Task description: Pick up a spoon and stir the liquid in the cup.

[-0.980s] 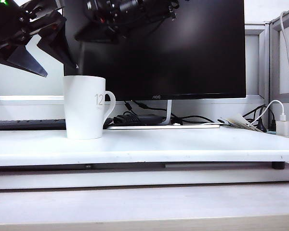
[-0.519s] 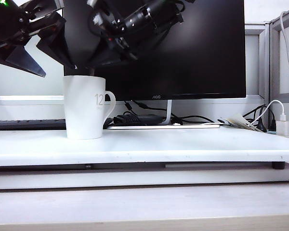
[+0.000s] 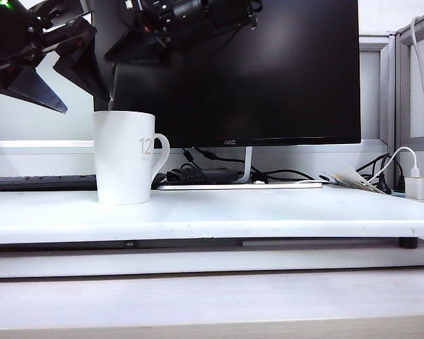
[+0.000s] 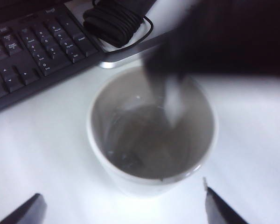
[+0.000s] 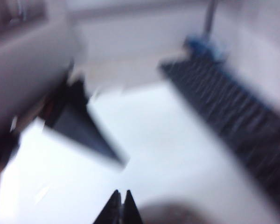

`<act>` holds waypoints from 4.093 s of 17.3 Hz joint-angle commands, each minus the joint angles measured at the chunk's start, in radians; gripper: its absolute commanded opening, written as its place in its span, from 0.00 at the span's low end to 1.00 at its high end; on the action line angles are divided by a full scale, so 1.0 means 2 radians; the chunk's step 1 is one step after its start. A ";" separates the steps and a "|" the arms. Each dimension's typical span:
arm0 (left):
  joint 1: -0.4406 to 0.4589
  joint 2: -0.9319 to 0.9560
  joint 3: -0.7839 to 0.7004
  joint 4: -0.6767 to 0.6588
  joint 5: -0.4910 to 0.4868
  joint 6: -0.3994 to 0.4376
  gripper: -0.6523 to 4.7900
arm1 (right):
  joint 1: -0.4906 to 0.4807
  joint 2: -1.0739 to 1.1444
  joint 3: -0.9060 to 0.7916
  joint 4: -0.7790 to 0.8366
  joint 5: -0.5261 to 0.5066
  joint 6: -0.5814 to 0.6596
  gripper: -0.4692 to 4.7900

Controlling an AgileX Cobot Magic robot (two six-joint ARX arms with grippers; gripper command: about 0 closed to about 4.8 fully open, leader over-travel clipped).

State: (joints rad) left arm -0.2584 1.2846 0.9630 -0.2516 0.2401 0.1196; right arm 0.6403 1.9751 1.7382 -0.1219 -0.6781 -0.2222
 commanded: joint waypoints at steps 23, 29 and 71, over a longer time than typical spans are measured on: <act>-0.001 -0.002 0.002 0.002 0.000 0.002 1.00 | 0.006 -0.003 0.001 -0.002 0.140 -0.050 0.09; -0.001 -0.002 0.002 0.002 0.000 0.002 1.00 | 0.006 -0.005 0.001 -0.005 0.037 -0.029 0.09; -0.001 -0.585 -0.005 -0.242 -0.049 -0.079 1.00 | -0.089 -0.900 -0.255 -0.317 0.397 0.037 0.83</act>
State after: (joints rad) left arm -0.2588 0.1196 0.9627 -0.7170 0.1650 -0.0322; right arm 0.4625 0.2146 1.2781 -0.8082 0.0895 -0.1722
